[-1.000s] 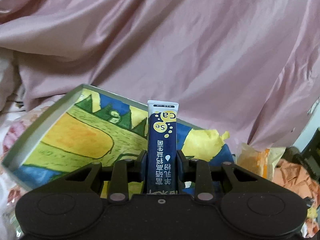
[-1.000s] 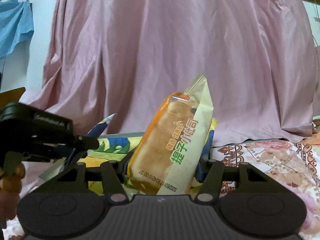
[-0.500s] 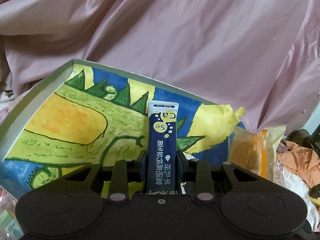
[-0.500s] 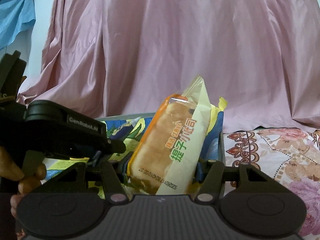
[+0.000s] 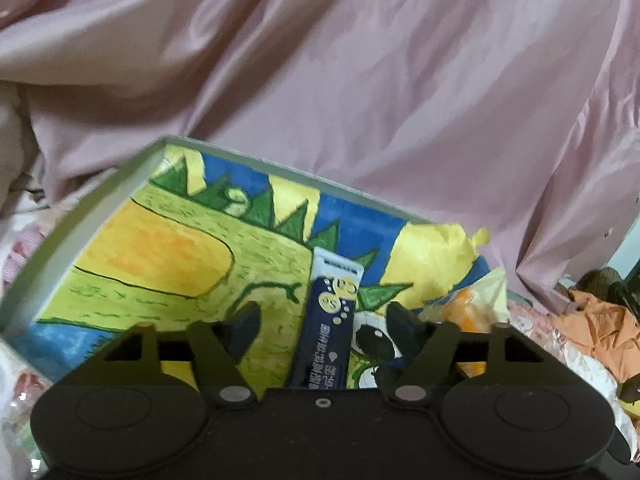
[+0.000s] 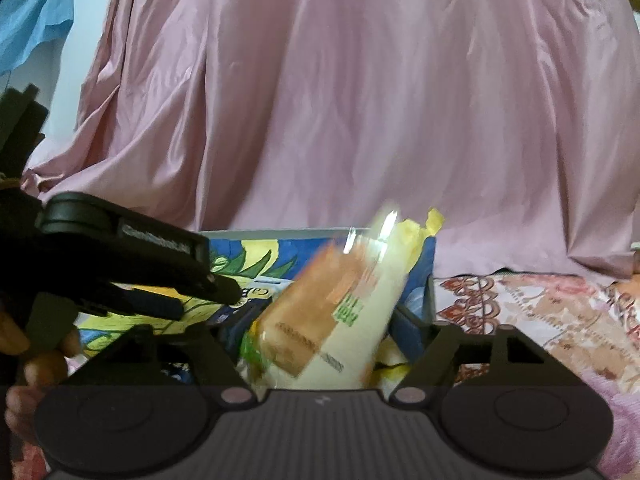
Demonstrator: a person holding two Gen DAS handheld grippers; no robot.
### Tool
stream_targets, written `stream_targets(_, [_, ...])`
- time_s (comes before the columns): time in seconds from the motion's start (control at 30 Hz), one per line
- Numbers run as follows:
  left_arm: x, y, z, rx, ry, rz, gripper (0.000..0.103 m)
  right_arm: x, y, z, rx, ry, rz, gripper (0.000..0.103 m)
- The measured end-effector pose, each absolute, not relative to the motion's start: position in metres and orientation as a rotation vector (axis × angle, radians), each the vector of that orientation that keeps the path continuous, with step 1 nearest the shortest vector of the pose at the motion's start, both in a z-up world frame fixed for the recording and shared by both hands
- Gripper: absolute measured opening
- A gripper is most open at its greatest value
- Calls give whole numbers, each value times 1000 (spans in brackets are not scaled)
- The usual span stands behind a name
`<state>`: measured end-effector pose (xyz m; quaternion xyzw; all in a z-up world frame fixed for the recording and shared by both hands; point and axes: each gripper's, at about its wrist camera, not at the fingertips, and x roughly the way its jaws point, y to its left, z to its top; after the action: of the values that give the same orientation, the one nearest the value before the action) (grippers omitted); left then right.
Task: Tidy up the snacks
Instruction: 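Carry both packets to the grey tray and lower them inside, then open both tools and lift them away from the tray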
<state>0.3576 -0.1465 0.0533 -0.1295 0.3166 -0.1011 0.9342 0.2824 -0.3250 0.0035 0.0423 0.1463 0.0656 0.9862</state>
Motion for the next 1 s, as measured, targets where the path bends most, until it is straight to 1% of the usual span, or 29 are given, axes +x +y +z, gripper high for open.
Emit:
stream_targets(0.03, [354,-144,57,-266,637,-200,81,281,-324,6,76,288,129,85])
stream_targets(0.1, [345,-139,65,-269,617,-194,85,276,-322,10,62,272,118,89])
stream_targets(0.17, [336,-134,73,-267,602,-193,92,269,-320,16,54,249,108,93])
stream_targets(0.3, [316,-122,89,-264,565,-190,94,253,-316,31,49,203,96,100])
stream_targets(0.37, [304,-114,98,-274,542,-184,100,242,-314,39,44,174,91,102])
stream_targets(0.47, [284,-103,108,-286,509,-181,102,225,-309,51,30,138,83,103])
stream_targets(0.67, [245,-82,118,-276,498,-174,102,186,-307,65,49,93,61,103])
stream_targets(1.0, [169,-55,110,-245,494,-155,102,136,-296,74,30,93,51,103])
